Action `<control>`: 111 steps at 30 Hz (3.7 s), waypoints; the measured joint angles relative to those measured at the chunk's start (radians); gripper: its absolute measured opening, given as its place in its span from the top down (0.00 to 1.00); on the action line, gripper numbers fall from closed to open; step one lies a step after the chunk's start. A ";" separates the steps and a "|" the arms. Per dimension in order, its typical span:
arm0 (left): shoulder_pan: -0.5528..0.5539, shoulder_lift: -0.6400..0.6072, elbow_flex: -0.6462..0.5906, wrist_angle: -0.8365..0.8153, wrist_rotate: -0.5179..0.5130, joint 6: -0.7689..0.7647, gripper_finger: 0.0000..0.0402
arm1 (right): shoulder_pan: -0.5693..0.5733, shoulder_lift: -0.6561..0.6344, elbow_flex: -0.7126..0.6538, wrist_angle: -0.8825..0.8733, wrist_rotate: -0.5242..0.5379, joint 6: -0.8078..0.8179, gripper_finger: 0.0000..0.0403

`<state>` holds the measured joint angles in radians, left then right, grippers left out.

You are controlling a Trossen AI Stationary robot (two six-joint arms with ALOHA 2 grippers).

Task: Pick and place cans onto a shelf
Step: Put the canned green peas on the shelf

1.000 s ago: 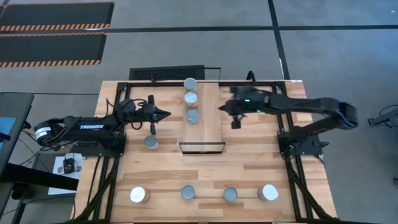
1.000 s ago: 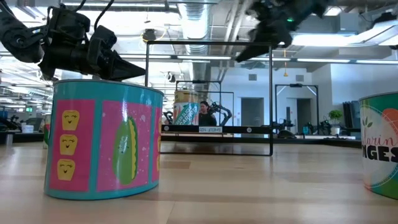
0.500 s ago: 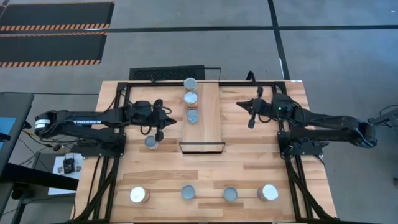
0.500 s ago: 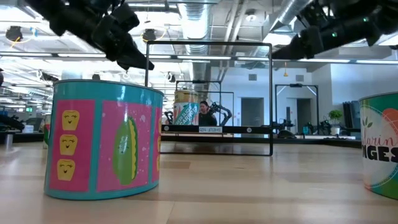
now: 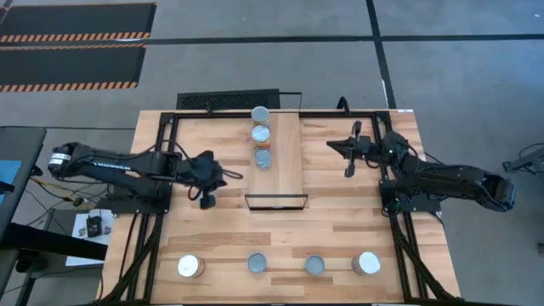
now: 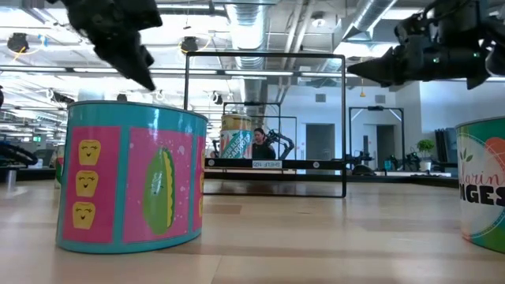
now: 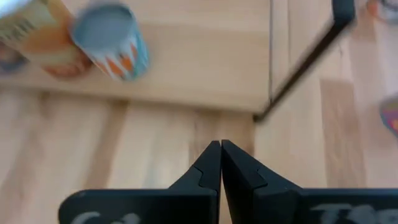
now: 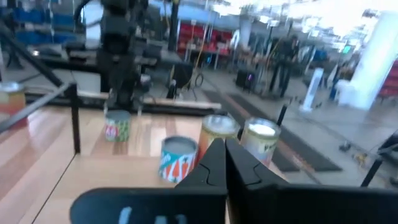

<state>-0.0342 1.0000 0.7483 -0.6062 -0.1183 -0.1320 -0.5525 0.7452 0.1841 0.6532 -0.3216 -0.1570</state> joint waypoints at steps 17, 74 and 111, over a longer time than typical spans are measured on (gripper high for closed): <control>-0.086 0.003 0.094 -0.486 0.019 -0.289 0.87 | 0.000 0.000 -0.011 0.037 0.009 0.021 0.98; -0.198 0.039 -0.116 -0.146 -0.175 -0.336 0.99 | 0.000 0.000 -0.010 0.028 0.017 -0.009 0.96; 0.156 0.280 -0.025 0.463 0.220 0.651 1.00 | 0.000 0.000 -0.010 0.029 0.036 -0.027 0.96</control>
<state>0.1215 1.2804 0.7236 -0.1428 0.1016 0.5186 -0.5530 0.7456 0.1745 0.6817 -0.2855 -0.1839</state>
